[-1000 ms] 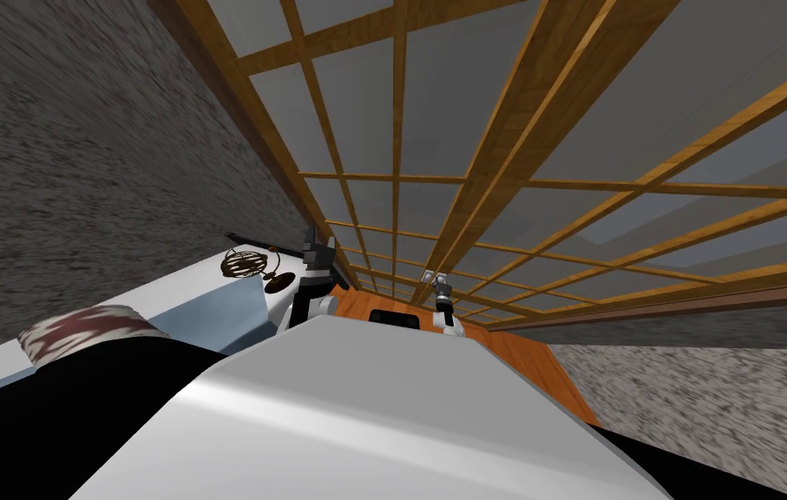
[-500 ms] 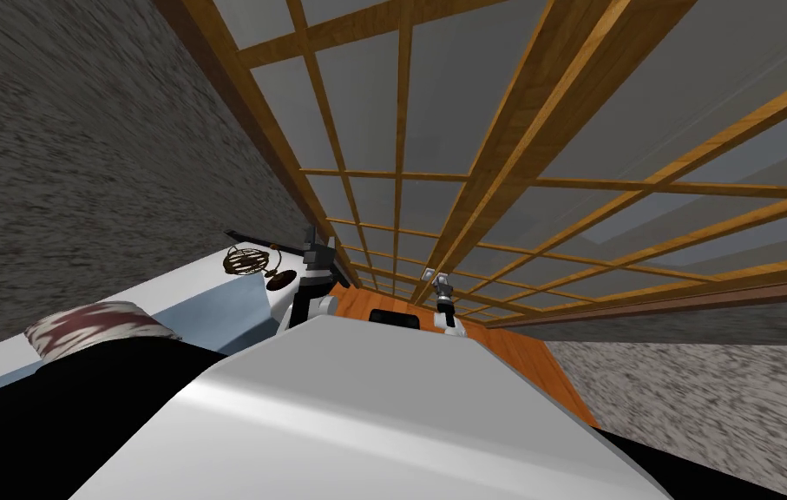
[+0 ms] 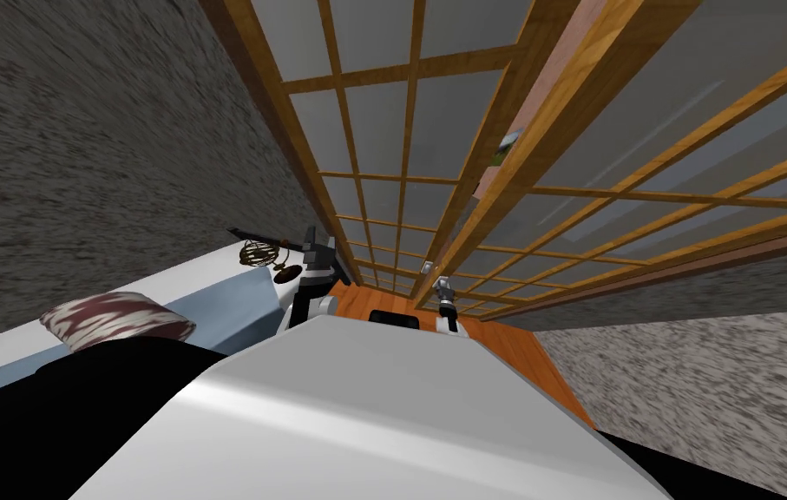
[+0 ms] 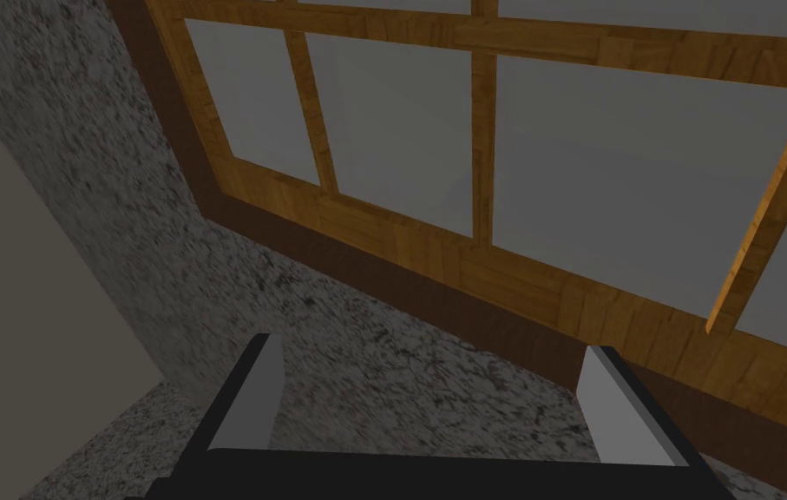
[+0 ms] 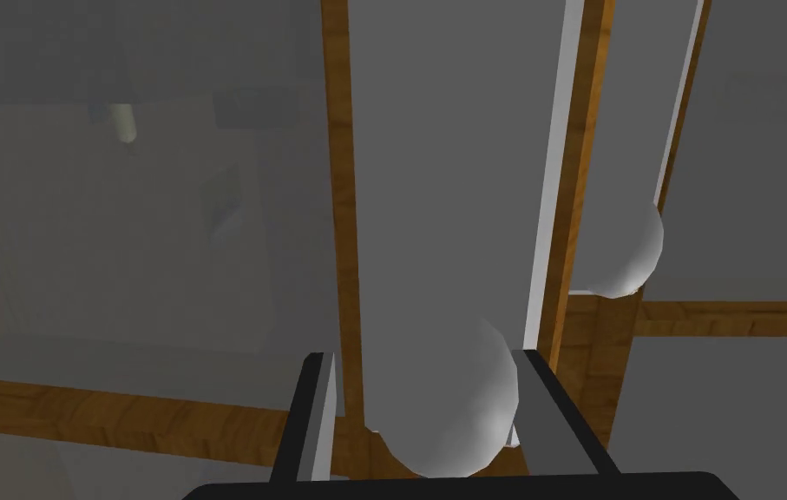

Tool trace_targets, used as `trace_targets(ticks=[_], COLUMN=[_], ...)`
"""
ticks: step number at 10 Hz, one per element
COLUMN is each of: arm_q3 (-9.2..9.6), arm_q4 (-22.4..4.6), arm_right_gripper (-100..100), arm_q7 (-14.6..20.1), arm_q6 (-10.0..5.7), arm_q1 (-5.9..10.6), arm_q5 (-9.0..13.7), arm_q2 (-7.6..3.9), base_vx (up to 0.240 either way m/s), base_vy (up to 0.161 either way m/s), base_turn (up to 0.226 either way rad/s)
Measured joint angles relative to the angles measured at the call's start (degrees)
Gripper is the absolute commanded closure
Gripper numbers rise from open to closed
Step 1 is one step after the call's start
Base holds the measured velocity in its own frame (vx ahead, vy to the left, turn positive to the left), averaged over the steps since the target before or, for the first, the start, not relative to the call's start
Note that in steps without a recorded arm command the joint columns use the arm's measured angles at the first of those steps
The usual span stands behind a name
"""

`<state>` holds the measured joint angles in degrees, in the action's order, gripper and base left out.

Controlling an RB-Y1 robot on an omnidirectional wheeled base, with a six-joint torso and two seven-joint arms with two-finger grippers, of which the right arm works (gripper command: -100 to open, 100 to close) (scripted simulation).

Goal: Pull the door open

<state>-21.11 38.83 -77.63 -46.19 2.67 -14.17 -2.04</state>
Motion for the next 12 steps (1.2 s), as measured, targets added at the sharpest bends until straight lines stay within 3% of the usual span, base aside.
trace_targets(ticks=[1,2,6,7,8,12], arm_q3=[0.34,0.22,-0.30,-0.76,-0.58,-0.57], arm_q4=[2.21,2.00,-1.21,-4.16,-3.00,-2.42], arm_right_gripper=[100,100,100,100,100,100], arm_q7=[1.06,1.67,1.35,1.87,2.89,3.59], arm_q6=[0.94,1.03,-0.53,-2.09,-2.08,-0.67], arm_q1=[-1.84,-1.95,-0.92,0.33,-0.88,-1.62], arm_q5=[0.00,0.21,0.56,1.23,1.31,1.55], arm_q2=[0.10,-0.37,-0.82,-1.83,-2.04,-1.76], base_vx=[-0.127,-0.059,-0.024,-0.128,-0.068,-0.064], base_vy=[0.013,0.016,0.007,0.012,0.002,0.007], base_turn=[-0.054,-0.019,-0.005,-0.031,-0.028,-0.020])
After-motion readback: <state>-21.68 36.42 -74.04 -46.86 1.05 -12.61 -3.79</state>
